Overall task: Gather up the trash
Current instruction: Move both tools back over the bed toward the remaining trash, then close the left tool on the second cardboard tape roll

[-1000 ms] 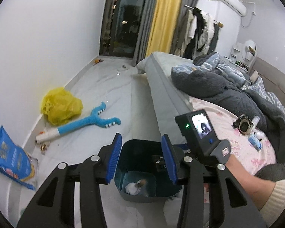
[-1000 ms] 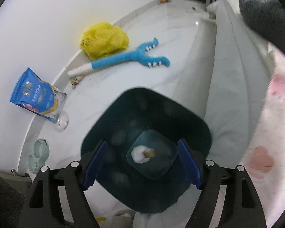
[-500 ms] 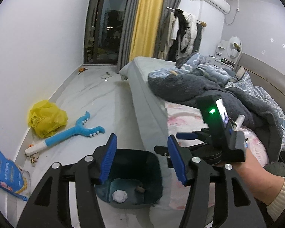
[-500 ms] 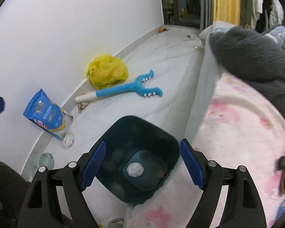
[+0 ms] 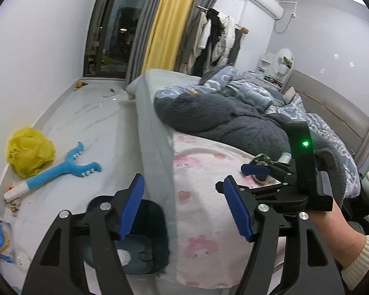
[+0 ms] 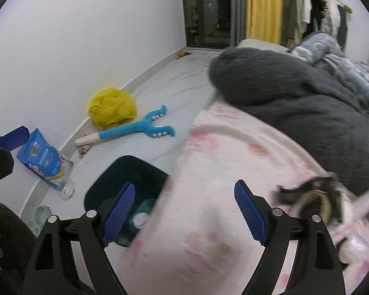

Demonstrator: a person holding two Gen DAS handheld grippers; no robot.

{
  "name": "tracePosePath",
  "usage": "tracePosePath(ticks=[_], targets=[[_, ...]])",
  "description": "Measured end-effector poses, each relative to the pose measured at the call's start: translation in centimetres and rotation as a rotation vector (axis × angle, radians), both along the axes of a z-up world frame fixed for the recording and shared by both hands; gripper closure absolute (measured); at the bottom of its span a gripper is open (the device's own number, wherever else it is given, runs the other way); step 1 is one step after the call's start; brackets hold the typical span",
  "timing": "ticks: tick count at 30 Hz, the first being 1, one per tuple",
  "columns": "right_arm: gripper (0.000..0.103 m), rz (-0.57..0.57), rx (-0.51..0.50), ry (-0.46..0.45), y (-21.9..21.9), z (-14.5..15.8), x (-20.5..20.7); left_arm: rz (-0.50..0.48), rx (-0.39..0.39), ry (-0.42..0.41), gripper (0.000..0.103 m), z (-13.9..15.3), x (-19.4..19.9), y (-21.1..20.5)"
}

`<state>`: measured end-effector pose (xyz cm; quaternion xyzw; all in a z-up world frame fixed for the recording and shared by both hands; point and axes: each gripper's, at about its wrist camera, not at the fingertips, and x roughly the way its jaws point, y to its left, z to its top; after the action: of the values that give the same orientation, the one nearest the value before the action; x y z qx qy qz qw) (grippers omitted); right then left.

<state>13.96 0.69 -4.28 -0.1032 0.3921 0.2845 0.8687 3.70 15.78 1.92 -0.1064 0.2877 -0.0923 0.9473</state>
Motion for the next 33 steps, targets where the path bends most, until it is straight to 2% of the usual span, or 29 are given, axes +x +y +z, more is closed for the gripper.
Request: tracePosePath(ticks=[2,20,26,33], targets=[[0.015,-0.013,-0.021,-0.022,-1.1,0.2,-0.1,-0.014,0.0,0.001,0.03,-0.1,0.5,-0.8],[0.011,-0.191,-0.035,-0.061,-12.7,0.4,0.7,-0.193,-0.132,0.029,0.026,-2.2,5.7,-9.0],[0.009,-0.232,-0.043,-0.062,-15.6,0.1,1.0,-0.249,-0.206,0.073,0.026,-3.9,7.8,-11.5],[0.008,-0.268,-0.031,-0.06,-18.7,-0.2,1.4,-0.306,-0.24,0.109,0.026,-5.4,9.8,-14.2]])
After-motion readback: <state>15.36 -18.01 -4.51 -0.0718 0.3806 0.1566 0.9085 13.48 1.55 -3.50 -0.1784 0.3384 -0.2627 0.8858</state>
